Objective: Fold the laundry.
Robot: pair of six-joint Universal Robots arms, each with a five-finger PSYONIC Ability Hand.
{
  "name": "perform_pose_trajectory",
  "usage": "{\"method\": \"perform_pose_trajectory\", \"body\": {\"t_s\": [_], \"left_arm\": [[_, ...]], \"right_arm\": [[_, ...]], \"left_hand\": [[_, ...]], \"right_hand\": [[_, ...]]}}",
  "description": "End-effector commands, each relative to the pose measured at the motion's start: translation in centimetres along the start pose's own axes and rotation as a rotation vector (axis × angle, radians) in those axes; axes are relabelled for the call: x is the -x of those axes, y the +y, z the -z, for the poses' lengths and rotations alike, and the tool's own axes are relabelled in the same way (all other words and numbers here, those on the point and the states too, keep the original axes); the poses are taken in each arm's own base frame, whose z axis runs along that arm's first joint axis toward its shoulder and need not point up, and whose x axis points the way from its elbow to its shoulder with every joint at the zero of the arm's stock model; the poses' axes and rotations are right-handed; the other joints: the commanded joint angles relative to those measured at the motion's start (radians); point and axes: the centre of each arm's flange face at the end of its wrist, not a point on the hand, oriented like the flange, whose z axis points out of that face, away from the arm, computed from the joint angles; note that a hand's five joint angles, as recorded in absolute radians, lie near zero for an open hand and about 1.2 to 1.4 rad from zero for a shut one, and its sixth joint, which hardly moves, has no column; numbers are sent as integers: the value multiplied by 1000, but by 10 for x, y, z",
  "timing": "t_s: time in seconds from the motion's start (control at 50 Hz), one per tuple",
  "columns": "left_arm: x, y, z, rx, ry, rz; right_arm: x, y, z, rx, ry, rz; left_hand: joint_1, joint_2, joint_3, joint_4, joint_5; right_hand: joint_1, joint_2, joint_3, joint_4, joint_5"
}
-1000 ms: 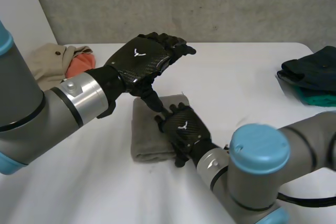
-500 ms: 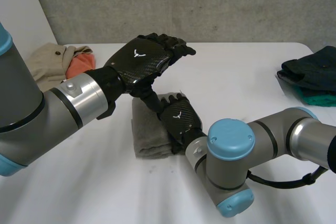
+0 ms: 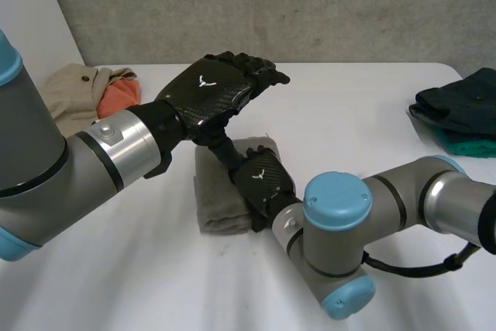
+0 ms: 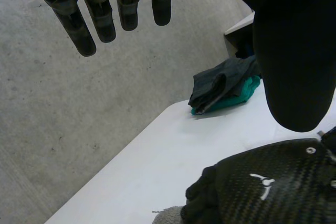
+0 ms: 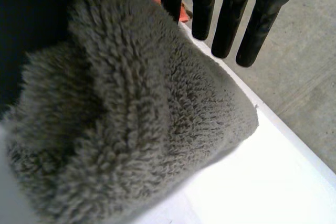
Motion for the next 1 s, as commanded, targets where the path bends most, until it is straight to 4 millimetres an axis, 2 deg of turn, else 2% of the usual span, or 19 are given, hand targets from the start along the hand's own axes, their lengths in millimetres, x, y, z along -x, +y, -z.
{"method": "perform_pose_trajectory", "body": {"t_s": [0.02,0.1,0.18,0.32,0.4,0.42,0.5,0.56,0.64,0.66,0.7,0.72,0.78,0.8,0.86,0.88,0.94,0.96,1.0], "left_arm": [[1,1,0,1,-1,4],[3,0,0,-1,-7,2],[3,0,0,-2,-8,1],[6,-4,1,-10,-17,-5],[10,-3,1,-8,-29,-4],[11,-3,1,-9,-32,-5],[14,-4,2,-11,-39,-7],[16,-5,2,-16,-44,-9],[19,-9,3,-25,-54,-16],[20,-10,3,-27,-58,-16],[20,-10,4,-29,-58,-16],[20,-10,4,-29,-58,-14],[20,-10,4,-28,-58,2],[20,-10,4,-29,-58,4],[20,-10,4,-29,-61,12],[20,-11,4,-30,-60,11],[19,-12,4,-33,-59,10],[19,-12,4,-33,-59,10],[18,-12,4,-32,-57,10]], "right_arm": [[-1,-2,-17,-35,-1,1],[-2,-2,-24,-48,-10,1],[-7,-3,-32,-62,3,0],[-28,-2,-38,-54,44,-4],[-53,1,-38,-28,80,-9],[-69,0,-38,-24,109,-10],[-108,-3,-39,-51,152,16],[-126,-9,-40,-96,140,48],[-164,-35,-43,-232,151,90],[-182,-45,-45,-278,182,107],[-203,-55,-45,-321,220,122],[-224,-65,-43,-357,266,135],[-262,-73,-38,-397,333,150],[-287,-73,-34,-412,375,157],[-323,-71,-25,-430,418,168],[-342,-69,-20,-446,428,178],[-371,-62,-12,-462,449,193],[-391,-52,-6,-466,467,207],[-407,-43,-1,-471,478,221]], "left_hand": [[45,41,35,43,17],[45,41,35,43,17],[51,47,41,49,23],[60,56,50,58,32],[60,56,50,58,32],[60,56,50,58,32],[60,56,50,58,32],[60,56,50,58,32],[62,59,53,61,35],[62,59,53,61,35],[65,62,55,64,38],[65,62,55,64,38],[71,68,61,70,44],[71,68,61,70,44],[71,68,61,70,44],[71,68,61,70,44],[71,68,61,70,44],[71,68,61,70,44],[71,68,61,70,44]], "right_hand": [[303,261,252,253,277],[569,527,519,520,544],[1038,996,987,989,1012],[1071,1029,1020,1021,1045],[1071,1029,1020,1021,1045],[1071,1029,1020,1021,1045],[1071,1029,1020,1021,1045],[1071,1029,1020,1021,1045],[1071,1029,1020,1021,1045],[1071,1029,1020,1021,1045],[1071,1029,1020,1021,1045],[1071,1029,1020,1021,1045],[1071,1029,1020,1021,1045],[1071,1029,1020,1021,1045],[1071,1029,1020,1021,1045],[1071,1029,1020,1021,1045],[1071,1029,1020,1021,1045],[1071,1029,1020,1021,1045],[1071,1029,1020,1021,1045]]}}
